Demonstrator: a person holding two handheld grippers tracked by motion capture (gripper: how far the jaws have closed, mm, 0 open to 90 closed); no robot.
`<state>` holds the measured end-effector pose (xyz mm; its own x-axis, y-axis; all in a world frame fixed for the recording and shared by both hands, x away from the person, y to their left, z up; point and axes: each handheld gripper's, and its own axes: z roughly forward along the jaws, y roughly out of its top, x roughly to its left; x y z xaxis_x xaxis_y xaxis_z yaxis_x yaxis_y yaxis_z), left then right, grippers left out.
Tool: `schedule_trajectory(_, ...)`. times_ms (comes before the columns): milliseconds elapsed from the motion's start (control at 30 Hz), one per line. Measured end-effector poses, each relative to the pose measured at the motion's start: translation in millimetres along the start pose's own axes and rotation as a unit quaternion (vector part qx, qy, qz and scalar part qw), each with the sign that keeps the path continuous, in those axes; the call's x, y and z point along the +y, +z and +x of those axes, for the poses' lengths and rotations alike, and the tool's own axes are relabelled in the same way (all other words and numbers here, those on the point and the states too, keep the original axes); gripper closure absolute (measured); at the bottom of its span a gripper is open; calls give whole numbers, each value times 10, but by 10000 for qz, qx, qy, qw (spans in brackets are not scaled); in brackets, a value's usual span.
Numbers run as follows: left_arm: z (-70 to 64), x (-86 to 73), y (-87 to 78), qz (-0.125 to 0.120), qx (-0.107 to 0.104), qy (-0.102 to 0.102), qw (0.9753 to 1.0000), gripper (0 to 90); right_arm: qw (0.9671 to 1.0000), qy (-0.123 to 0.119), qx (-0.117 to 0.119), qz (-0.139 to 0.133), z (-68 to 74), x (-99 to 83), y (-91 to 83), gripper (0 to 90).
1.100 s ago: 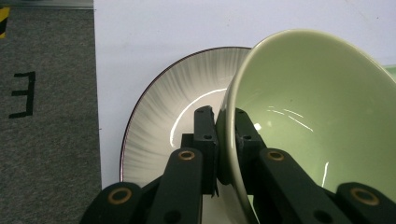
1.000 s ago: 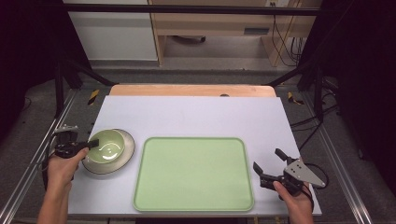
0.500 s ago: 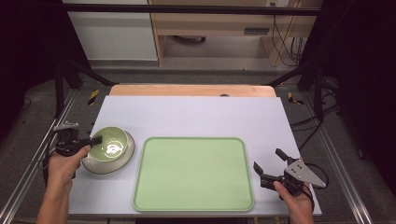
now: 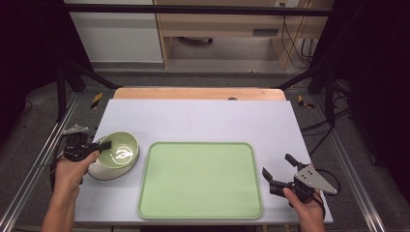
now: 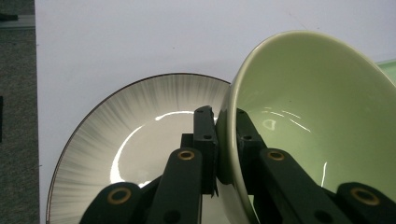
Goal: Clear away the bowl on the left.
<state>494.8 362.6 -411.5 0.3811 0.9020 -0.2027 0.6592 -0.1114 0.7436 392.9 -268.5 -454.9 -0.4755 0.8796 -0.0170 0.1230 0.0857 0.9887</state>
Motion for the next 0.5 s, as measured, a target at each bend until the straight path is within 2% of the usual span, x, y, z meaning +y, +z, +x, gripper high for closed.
schedule_trajectory(367, -124, 43, 39, 8, -108, 130, 9999, 830, 10000, -15, -26, -11, -15, -1, -2, 55)
schedule_trajectory(500, -231, 68, 61, 65, -106, 313, 9994, 828, 10000, -37, -8, 26, -15, -8, 8, 54)
